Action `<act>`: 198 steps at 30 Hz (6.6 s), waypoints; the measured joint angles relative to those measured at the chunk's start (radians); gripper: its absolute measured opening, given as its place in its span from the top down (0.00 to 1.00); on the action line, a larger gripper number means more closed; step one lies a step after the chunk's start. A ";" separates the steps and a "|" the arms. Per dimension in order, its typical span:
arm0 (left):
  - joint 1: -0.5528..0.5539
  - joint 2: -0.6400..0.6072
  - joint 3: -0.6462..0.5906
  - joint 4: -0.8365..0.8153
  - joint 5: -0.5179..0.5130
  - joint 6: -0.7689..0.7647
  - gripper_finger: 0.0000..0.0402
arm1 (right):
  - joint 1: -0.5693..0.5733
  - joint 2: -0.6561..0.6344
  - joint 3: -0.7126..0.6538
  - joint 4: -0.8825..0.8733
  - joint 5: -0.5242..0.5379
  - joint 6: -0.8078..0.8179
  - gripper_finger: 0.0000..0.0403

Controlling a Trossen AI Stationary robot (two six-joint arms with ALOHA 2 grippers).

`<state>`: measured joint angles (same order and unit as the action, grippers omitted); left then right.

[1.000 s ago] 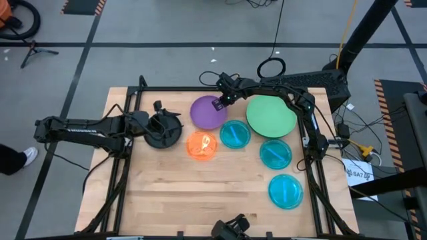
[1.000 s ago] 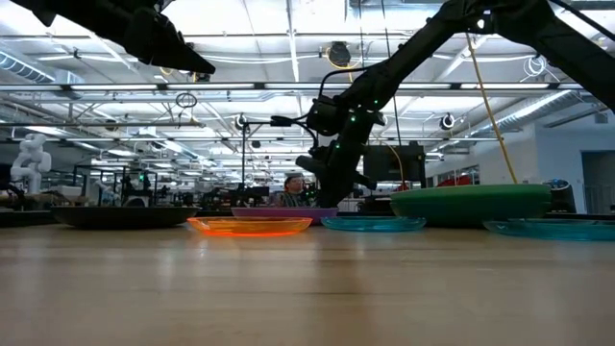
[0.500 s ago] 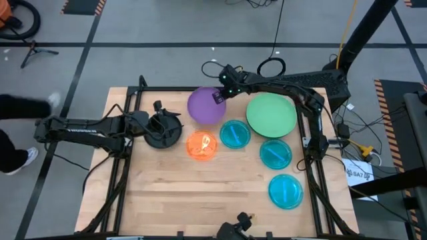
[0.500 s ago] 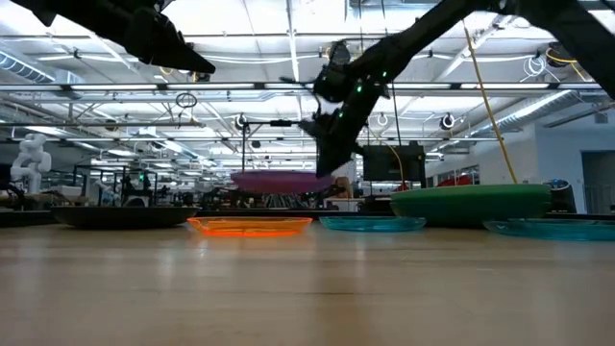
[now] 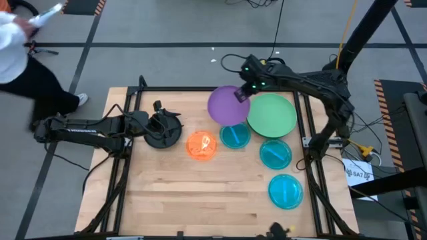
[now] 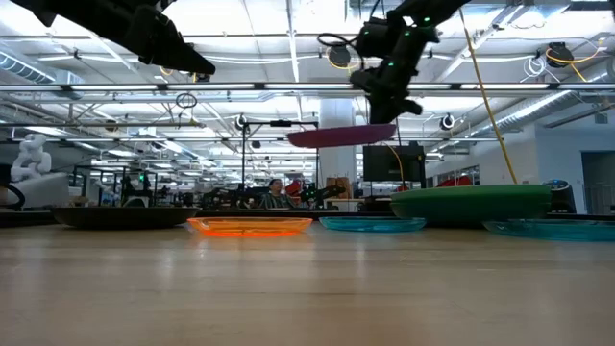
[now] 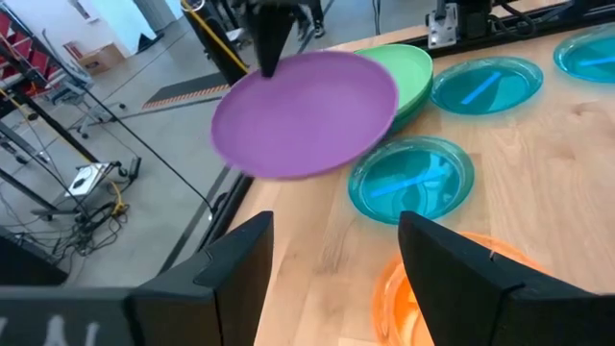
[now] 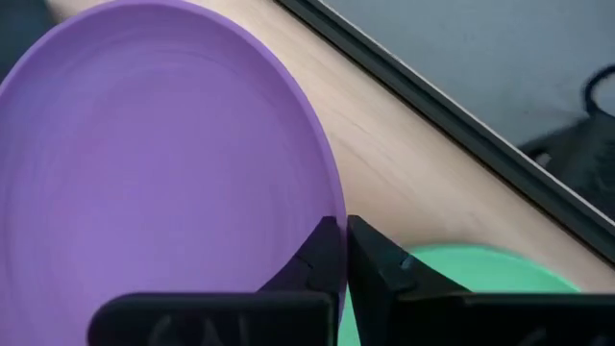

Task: Stack plastic plates
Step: Stack the purple plate on the light green plate, then stack the black plate on the purple plate

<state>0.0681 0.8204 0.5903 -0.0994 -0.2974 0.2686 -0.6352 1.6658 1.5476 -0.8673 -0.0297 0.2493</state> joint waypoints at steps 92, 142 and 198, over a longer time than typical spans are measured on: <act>0.284 0.214 0.053 -0.349 -0.053 -0.440 0.43 | 0.231 -0.877 -0.887 0.344 0.080 0.190 0.70; 0.552 0.828 0.272 -0.489 0.190 0.246 0.64 | 0.533 -0.881 -0.970 0.533 0.163 0.109 0.70; 0.048 0.486 0.552 -0.521 -0.242 -0.339 0.98 | 0.686 -0.545 -0.970 1.106 0.346 -0.014 0.70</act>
<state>0.1163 1.3067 1.1419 -0.6202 -0.5394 -0.0702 0.0505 1.1205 0.5777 0.2387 0.3167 0.2353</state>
